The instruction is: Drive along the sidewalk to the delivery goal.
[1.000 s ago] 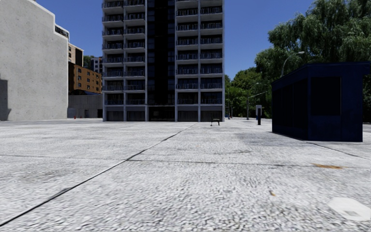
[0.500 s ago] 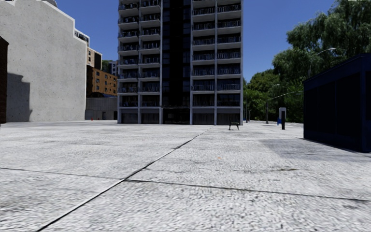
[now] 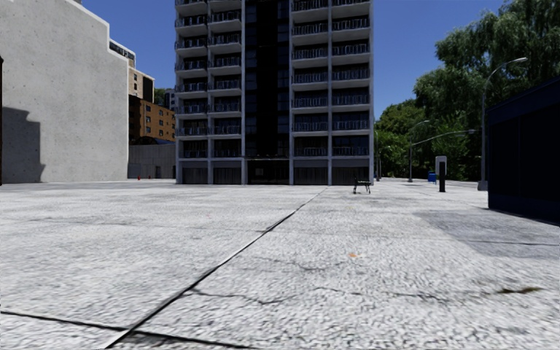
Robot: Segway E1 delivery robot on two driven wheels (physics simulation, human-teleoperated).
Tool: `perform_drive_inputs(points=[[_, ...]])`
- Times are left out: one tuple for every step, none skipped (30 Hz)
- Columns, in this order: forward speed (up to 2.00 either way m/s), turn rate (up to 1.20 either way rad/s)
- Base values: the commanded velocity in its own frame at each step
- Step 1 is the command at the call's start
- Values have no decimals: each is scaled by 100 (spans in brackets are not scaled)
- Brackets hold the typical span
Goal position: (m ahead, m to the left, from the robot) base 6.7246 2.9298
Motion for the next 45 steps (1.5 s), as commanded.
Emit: perform_drive_inputs(points=[[200,87],[200,101],[200,108],[200,110],[200,110],[200,110],[200,110],[200,110],[200,110],[200,110],[200,110],[200,110],[200,110],[200,110],[200,110],[200,53],[200,46],[200,42],[200,39],[200,38],[200,38],[200,38],[200,38],[200,38],[200,38],[200,38],[200,38],[200,38],[200,38],[200,24],[200,7],[200,1],[200,1],[200,0],[200,0],[200,0],[200,0],[200,0],[200,0],[200,0],[200,0],[200,0],[200,0],[200,0],[200,0]])
